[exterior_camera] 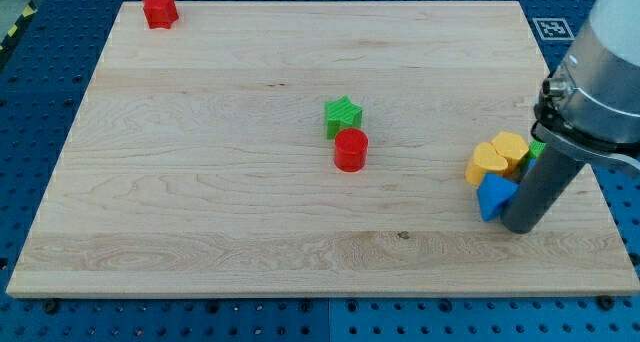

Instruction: Move blue triangle to the top center

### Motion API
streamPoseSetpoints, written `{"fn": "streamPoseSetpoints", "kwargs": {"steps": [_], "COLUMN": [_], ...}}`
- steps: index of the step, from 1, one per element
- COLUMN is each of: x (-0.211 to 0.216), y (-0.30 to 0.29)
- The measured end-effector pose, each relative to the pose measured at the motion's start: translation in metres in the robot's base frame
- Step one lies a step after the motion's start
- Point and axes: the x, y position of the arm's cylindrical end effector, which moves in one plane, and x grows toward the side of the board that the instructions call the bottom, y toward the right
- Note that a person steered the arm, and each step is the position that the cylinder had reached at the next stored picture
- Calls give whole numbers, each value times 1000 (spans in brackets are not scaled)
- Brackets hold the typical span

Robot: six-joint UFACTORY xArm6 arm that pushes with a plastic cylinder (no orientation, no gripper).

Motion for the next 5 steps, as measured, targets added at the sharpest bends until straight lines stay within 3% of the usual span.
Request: {"fn": "streamPoseSetpoints", "kwargs": {"steps": [4,5], "x": [-33,-16], "y": [-4,-18]}}
